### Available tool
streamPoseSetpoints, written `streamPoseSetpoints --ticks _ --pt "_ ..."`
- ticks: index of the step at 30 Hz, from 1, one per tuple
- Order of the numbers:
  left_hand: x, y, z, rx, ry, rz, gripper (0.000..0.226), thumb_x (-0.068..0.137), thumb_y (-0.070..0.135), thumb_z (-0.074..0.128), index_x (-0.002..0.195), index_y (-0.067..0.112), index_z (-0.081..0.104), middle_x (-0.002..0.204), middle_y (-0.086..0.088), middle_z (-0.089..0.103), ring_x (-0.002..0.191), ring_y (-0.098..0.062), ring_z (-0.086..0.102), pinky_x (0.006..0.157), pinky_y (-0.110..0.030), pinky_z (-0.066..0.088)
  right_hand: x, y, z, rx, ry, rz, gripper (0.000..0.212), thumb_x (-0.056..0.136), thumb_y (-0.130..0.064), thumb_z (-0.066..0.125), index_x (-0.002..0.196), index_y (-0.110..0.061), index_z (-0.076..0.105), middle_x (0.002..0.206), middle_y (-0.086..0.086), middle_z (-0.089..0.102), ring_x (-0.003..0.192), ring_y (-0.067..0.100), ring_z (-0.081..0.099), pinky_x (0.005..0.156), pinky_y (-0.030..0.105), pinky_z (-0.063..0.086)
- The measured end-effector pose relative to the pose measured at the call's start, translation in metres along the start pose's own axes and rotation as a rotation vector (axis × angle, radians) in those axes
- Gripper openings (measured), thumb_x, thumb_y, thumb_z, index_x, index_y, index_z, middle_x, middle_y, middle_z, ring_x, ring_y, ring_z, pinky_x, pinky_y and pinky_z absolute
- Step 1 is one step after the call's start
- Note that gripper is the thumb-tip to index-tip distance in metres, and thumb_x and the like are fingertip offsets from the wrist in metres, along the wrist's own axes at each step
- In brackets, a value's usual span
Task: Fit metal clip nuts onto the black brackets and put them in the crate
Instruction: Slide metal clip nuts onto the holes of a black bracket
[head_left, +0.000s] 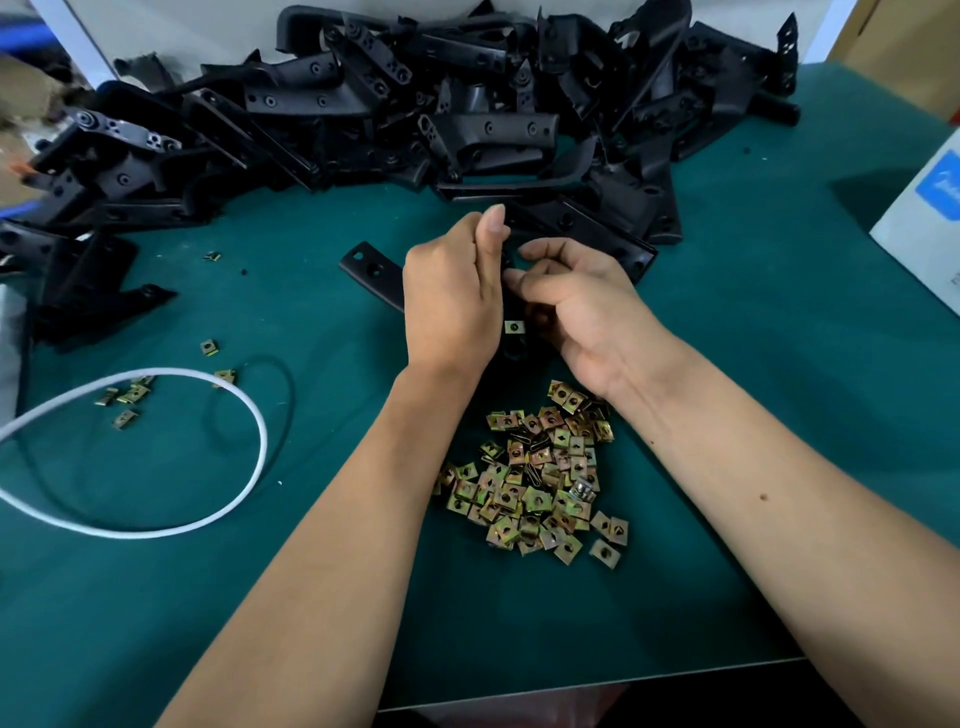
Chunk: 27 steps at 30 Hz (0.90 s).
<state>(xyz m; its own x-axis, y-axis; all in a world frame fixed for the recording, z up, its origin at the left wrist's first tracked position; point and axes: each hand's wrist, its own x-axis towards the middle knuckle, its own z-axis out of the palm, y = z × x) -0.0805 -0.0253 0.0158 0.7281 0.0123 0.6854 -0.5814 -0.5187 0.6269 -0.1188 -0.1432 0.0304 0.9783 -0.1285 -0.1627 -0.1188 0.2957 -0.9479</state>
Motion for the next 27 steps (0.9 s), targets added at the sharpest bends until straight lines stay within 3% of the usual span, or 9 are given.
streamPoseSetpoints --ticks 3,5,9,11,14,16,21,24,27 --pt "0.000 -0.007 0.003 -0.042 0.023 -0.055 0.053 0.109 0.035 0.036 0.098 0.003 0.077 0.077 0.002 0.072 0.069 -0.003 0.064 0.064 -0.015 0.047 0.000 -0.001 -0.001 -0.042 -0.009 -0.018 0.021 0.090 -0.001 0.072 0.107 -0.012 0.067 0.069 -0.005 0.064 0.088 0.017 0.068 0.083 0.037 0.047" --pt "0.002 -0.009 0.004 -0.090 0.035 -0.141 0.054 0.110 0.036 0.034 0.097 0.009 0.079 0.077 0.015 0.067 0.071 0.007 0.062 0.067 -0.006 0.040 0.000 -0.002 -0.002 -0.065 -0.008 -0.045 0.011 0.096 -0.009 0.070 0.106 -0.012 0.070 0.075 -0.004 0.069 0.075 0.012 0.067 0.071 0.030 0.051" --pt "0.001 -0.008 0.002 -0.159 0.051 -0.203 0.063 0.105 0.049 0.027 0.094 0.015 0.079 0.081 0.019 0.069 0.081 0.002 0.067 0.077 -0.021 0.053 0.002 -0.001 -0.003 -0.074 0.005 -0.069 0.008 0.099 -0.015 0.067 0.103 -0.012 0.073 0.073 -0.003 0.071 0.065 0.008 0.066 0.062 0.021 0.050" --pt "0.001 -0.007 0.002 -0.204 0.060 -0.221 0.064 0.105 0.050 0.027 0.094 0.014 0.079 0.082 0.017 0.071 0.083 -0.003 0.070 0.081 -0.033 0.057 0.002 -0.002 -0.004 0.004 -0.052 -0.020 0.003 0.096 -0.011 0.070 0.096 -0.011 0.073 0.072 -0.002 0.071 0.064 0.008 0.065 0.063 0.023 0.050" --pt "0.001 -0.007 0.003 -0.237 0.065 -0.254 0.065 0.105 0.051 0.028 0.093 0.013 0.079 0.080 0.012 0.073 0.079 -0.009 0.070 0.080 -0.039 0.057 0.003 -0.001 -0.005 0.122 -0.110 0.063 0.004 0.093 -0.011 0.071 0.090 -0.013 0.071 0.072 0.001 0.071 0.062 0.010 0.066 0.067 0.027 0.049" --pt "0.001 -0.007 0.003 -0.231 0.054 -0.269 0.063 0.105 0.049 0.029 0.093 0.013 0.079 0.079 0.010 0.072 0.078 -0.010 0.069 0.079 -0.036 0.057 0.004 0.000 -0.006 0.087 -0.102 0.048 0.005 0.093 -0.011 0.072 0.089 -0.013 0.071 0.073 0.001 0.070 0.063 0.011 0.065 0.065 0.026 0.050" --pt "0.001 -0.012 0.005 -0.095 0.053 -0.215 0.056 0.109 0.040 0.032 0.096 0.010 0.078 0.077 0.022 0.064 0.076 0.014 0.062 0.070 -0.003 0.039 0.002 0.005 -0.001 -0.090 -0.044 -0.029 0.012 0.098 -0.016 0.070 0.085 -0.014 0.072 0.073 0.000 0.068 0.064 0.011 0.063 0.058 0.024 0.053" --pt "0.002 -0.014 0.005 -0.034 0.004 -0.173 0.052 0.111 0.036 0.035 0.100 0.008 0.077 0.084 0.012 0.069 0.075 0.016 0.059 0.071 -0.001 0.038 -0.001 0.003 -0.004 -0.101 -0.064 -0.004 0.014 0.102 -0.020 0.065 0.091 -0.013 0.070 0.072 -0.001 0.067 0.066 0.012 0.064 0.058 0.025 0.053" --pt "0.001 -0.005 0.001 -0.015 0.000 -0.159 0.051 0.111 0.036 0.035 0.103 0.007 0.076 0.085 0.006 0.070 0.072 0.003 0.061 0.068 -0.011 0.044 -0.012 -0.004 -0.014 -0.027 -0.117 0.076 0.019 0.100 -0.027 0.067 0.104 -0.009 0.071 0.083 0.005 0.066 0.071 0.013 0.064 0.063 0.024 0.053"
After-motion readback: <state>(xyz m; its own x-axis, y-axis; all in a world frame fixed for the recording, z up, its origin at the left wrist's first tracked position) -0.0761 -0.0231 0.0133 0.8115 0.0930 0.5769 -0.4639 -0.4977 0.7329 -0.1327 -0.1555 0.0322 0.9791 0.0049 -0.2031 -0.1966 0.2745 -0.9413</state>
